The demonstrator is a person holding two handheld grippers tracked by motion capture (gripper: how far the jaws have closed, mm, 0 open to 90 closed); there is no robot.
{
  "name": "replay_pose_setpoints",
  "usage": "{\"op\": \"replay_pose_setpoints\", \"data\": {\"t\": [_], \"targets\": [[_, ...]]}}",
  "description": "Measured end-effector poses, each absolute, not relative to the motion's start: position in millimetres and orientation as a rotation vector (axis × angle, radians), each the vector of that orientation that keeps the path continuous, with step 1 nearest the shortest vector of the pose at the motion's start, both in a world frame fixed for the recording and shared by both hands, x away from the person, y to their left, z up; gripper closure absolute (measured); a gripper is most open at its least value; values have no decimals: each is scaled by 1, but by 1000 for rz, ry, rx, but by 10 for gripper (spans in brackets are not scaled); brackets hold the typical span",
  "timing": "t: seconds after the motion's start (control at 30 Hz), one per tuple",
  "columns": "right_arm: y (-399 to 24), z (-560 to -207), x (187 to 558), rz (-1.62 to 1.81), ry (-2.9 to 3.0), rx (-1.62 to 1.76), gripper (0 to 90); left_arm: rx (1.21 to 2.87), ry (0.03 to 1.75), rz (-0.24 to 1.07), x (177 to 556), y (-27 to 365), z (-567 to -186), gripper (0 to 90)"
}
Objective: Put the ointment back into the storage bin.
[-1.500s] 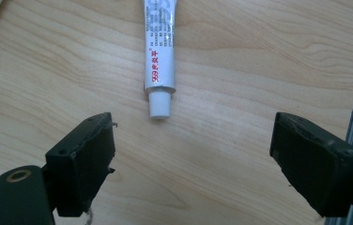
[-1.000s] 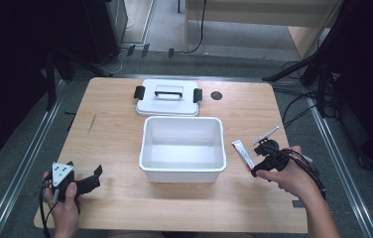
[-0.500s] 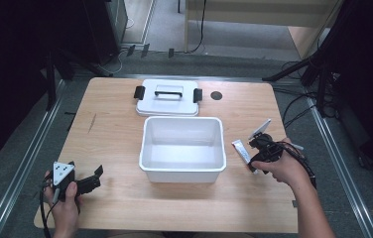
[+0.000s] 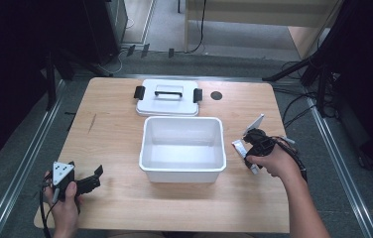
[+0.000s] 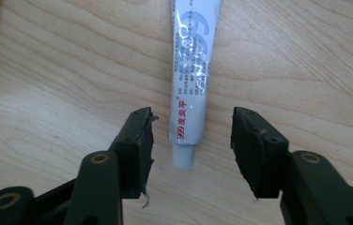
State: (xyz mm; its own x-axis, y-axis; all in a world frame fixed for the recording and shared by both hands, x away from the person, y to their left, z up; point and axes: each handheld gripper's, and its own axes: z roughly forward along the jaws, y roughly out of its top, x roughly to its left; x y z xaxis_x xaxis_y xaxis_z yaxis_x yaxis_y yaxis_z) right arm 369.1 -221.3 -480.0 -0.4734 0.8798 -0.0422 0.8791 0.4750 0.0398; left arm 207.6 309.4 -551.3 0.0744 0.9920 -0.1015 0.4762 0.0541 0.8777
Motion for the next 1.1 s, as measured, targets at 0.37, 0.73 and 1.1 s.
{"op": "replay_pose_setpoints", "data": {"t": [0.37, 0.73, 1.1], "targets": [[-211, -497, 383, -47, 2614, 1664, 637, 1538, 1518, 795, 208, 310, -551, 0], [-209, -502, 385, -33, 2580, 1692, 716, 1540, 1517, 796, 208, 310, -551, 0], [-212, -503, 384, 10, 2579, 1688, 720, 1543, 1517, 796, 208, 310, -551, 0]]}}
